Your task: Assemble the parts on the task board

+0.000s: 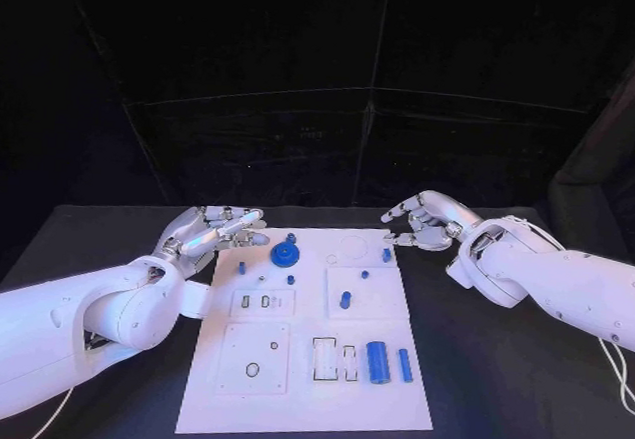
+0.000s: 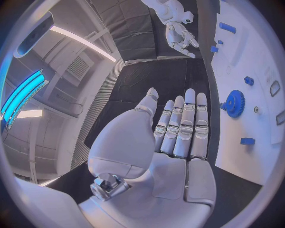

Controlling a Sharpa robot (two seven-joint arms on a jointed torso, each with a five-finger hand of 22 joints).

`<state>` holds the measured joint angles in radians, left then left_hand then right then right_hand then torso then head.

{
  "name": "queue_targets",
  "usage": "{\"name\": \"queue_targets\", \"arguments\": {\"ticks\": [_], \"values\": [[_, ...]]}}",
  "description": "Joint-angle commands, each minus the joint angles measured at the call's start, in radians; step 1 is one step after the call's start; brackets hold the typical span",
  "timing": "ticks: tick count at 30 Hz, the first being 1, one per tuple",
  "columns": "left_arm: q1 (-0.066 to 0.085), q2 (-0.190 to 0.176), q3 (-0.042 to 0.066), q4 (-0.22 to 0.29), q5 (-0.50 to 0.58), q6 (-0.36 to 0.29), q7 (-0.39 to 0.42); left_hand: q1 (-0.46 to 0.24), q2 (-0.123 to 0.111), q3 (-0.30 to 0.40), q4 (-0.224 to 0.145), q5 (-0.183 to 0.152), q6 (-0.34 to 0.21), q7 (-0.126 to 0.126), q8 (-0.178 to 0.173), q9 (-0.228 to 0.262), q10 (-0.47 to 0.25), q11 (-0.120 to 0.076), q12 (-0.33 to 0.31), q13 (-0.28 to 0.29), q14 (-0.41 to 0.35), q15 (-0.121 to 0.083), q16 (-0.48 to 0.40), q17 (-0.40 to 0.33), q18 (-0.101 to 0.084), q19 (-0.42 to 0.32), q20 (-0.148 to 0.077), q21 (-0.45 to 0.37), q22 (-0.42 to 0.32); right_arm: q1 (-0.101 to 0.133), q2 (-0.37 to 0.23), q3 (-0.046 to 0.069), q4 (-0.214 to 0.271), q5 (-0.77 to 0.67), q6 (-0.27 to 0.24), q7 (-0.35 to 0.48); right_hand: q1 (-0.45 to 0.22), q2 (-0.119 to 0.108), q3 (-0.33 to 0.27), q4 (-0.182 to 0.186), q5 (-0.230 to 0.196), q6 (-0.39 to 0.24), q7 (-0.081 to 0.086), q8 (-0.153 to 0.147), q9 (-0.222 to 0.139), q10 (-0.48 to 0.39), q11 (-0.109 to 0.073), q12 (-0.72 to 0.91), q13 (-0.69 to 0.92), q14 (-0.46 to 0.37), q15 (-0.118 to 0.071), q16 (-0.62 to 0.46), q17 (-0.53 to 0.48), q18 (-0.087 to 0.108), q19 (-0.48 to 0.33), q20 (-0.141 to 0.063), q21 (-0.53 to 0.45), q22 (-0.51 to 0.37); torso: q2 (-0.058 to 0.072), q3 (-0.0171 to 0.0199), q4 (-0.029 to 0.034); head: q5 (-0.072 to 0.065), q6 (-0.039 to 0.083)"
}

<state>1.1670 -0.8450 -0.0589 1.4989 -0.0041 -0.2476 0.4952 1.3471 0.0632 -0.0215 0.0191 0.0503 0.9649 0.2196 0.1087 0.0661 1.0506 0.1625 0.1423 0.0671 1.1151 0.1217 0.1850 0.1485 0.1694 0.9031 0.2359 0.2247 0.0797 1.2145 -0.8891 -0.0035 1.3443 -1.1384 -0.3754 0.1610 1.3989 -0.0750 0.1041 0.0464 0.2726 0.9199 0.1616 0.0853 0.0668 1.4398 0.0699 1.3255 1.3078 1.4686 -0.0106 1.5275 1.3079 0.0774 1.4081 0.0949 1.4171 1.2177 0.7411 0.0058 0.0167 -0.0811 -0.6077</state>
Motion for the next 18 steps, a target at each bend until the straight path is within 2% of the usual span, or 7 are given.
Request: {"name": "queue_targets", "arguments": {"ticks": [1,8,13,18], "values": [[0.001,0.003,0.001,-0.002,-0.004,0.015,0.006,0.002,0.007,0.001,-0.005,-0.001,0.004,0.000,-0.004,-0.001,0.007,0.002,-0.007,-0.001,0.006,-0.001,-0.007,0.001,0.015,0.007,0.002,-0.007,-0.001,-0.007,-0.002,0.000,-0.026,0.015,0.050,0.040,-0.009,-0.014,-0.012,0.000,-0.022,-0.023,0.004,-0.011,-0.002,-0.011,0.003,-0.011,0.048,0.079,0.007,0.000,0.153,-0.006,-0.005,0.006,0.002,-0.006,0.001,-0.0043,0.0073,-0.004,-0.005],[0.001,0.004,0.001,-0.006,-0.004,0.018,0.006,0.002,0.007,0.001,-0.005,-0.001,0.004,0.000,-0.004,-0.001,0.007,0.002,-0.007,-0.001,0.006,-0.001,-0.007,0.001,0.015,0.007,0.002,-0.007,-0.001,-0.032,0.006,0.000,-0.067,-0.015,0.070,0.029,-0.015,-0.019,-0.024,0.002,-0.033,-0.042,0.008,-0.017,-0.002,-0.017,0.007,-0.019,0.041,0.078,0.010,-0.001,0.151,-0.005,-0.007,0.008,0.000,-0.010,0.001,-0.0022,0.0091,-0.002,-0.009],[0.001,0.005,0.001,-0.009,-0.004,0.019,0.006,0.002,0.007,0.001,-0.005,-0.001,0.004,0.000,-0.004,-0.001,0.007,0.002,-0.007,-0.001,0.006,-0.001,-0.007,0.001,0.015,0.007,0.002,-0.007,-0.001,-0.043,0.014,0.000,-0.086,-0.022,0.088,0.024,-0.016,-0.019,-0.027,0.002,-0.032,-0.045,0.009,-0.018,-0.002,-0.017,0.008,-0.019,0.041,0.078,0.011,-0.002,0.151,-0.005,-0.008,0.009,0.000,-0.010,0.002,-0.0045,0.0110,-0.002,-0.011],[0.001,0.005,0.001,-0.012,-0.004,0.019,0.006,0.002,0.007,0.001,-0.005,-0.001,0.004,0.000,-0.004,-0.001,0.007,0.002,-0.007,-0.001,0.006,-0.001,-0.007,0.001,0.015,0.007,0.002,-0.007,-0.001,-0.051,0.019,0.000,-0.088,-0.024,0.101,0.022,-0.019,-0.020,-0.030,0.004,-0.030,-0.046,0.009,-0.017,-0.001,-0.017,0.009,-0.018,0.042,0.078,0.011,-0.002,0.151,-0.005,-0.008,0.010,0.000,-0.010,0.001,-0.0042,0.0060,0.004,-0.015]]}}
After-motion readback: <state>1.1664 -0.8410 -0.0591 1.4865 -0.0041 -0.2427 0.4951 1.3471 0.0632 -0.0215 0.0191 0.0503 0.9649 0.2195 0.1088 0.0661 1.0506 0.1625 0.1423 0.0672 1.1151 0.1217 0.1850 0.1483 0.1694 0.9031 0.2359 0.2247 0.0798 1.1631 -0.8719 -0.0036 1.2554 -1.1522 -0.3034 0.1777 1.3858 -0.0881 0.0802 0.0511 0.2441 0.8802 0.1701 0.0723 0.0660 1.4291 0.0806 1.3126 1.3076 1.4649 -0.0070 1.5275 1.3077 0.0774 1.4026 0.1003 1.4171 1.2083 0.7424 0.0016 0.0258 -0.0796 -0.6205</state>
